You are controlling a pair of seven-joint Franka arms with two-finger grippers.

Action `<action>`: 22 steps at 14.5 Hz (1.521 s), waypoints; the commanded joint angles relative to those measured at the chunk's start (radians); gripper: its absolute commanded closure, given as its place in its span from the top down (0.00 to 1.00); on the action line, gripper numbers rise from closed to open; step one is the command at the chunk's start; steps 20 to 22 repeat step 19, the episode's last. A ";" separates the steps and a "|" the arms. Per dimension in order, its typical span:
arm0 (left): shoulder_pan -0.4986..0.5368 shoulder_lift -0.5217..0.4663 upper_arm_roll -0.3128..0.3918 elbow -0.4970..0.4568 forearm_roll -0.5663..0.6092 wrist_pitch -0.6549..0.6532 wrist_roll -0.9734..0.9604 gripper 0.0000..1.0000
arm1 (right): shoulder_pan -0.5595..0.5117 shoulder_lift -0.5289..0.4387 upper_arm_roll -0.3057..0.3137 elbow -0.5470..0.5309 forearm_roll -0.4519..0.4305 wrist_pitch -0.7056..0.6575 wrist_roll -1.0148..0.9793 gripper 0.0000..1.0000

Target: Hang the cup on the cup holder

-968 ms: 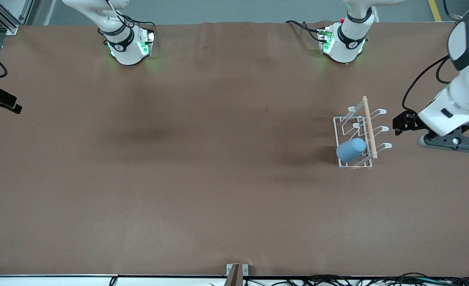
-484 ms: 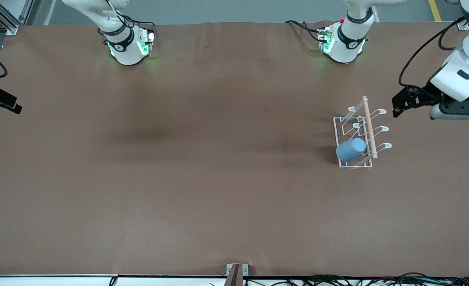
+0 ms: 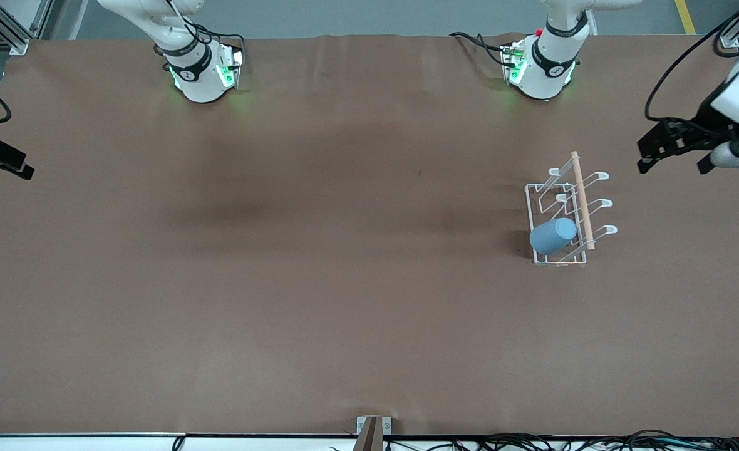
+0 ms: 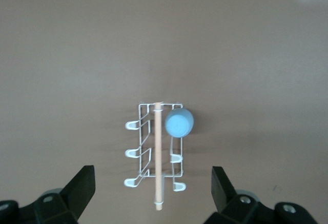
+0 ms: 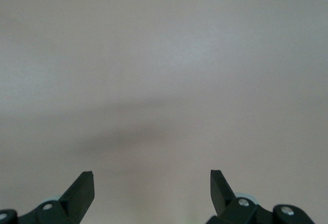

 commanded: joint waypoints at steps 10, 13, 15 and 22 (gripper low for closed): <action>-0.006 0.034 0.018 0.107 -0.006 -0.167 0.001 1.00 | -0.014 0.003 0.011 0.009 -0.022 0.028 -0.015 1.00; -0.003 0.038 0.018 0.105 -0.009 -0.168 0.001 1.00 | -0.014 0.003 0.011 0.009 -0.022 0.027 -0.015 1.00; -0.001 0.042 0.018 0.104 -0.009 -0.168 0.003 1.00 | -0.014 0.003 0.011 0.009 -0.020 0.025 -0.014 1.00; 0.000 0.042 0.019 0.104 -0.015 -0.167 0.003 1.00 | -0.014 0.003 0.011 0.009 -0.020 0.022 -0.014 1.00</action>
